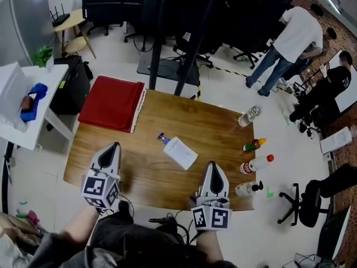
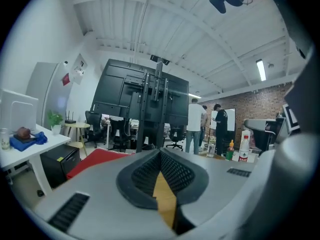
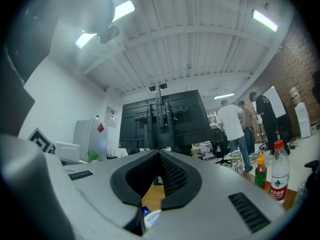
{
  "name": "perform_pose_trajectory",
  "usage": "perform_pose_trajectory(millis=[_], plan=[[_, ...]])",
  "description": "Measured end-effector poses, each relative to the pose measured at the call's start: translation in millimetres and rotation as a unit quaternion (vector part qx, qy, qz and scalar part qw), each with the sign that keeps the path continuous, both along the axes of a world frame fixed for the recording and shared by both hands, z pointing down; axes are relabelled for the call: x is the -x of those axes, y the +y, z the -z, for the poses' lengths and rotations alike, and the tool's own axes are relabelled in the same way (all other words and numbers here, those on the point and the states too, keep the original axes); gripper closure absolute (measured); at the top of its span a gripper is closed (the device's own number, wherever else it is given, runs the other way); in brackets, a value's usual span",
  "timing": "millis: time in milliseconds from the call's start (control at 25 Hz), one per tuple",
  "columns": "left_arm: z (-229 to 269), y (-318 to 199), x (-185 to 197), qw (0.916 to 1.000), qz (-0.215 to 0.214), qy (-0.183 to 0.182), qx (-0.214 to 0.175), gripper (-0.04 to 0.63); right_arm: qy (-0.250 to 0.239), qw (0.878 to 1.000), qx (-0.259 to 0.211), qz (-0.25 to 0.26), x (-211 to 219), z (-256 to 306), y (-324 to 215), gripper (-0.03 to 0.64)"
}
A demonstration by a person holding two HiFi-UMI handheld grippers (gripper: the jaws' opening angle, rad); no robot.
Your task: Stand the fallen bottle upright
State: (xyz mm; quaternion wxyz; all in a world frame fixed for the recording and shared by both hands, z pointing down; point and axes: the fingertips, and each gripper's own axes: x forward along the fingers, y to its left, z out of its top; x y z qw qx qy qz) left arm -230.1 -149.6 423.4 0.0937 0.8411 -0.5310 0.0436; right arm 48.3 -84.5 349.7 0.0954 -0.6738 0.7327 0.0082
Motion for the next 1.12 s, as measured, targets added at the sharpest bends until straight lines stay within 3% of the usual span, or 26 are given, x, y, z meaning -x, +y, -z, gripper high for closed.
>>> perform_pose_trajectory(millis=[280,680,880,1120], plan=[[-9.6,-41.5,58.1,0.9992,-0.034,0.018,0.008,0.568,0.009,0.999,0.006,-0.042,61.8,-1.6,-28.2,0.611],[-22.3,-55.1,99.3,0.9965,-0.072,0.037,0.021,0.568,0.017,0.997,0.007,-0.073,116.1,-8.7,-32.2,0.611],[-37.0,-64.4,101.0,0.9958,-0.075,0.036,0.037,0.568,0.012,0.996,0.020,-0.083,112.3,-18.5,-38.8,0.611],[-39.5,-70.8,64.5,0.9949,-0.081,0.037,0.047,0.568,0.008,0.997,0.026,-0.067,88.7,-24.3,-56.1,0.611]])
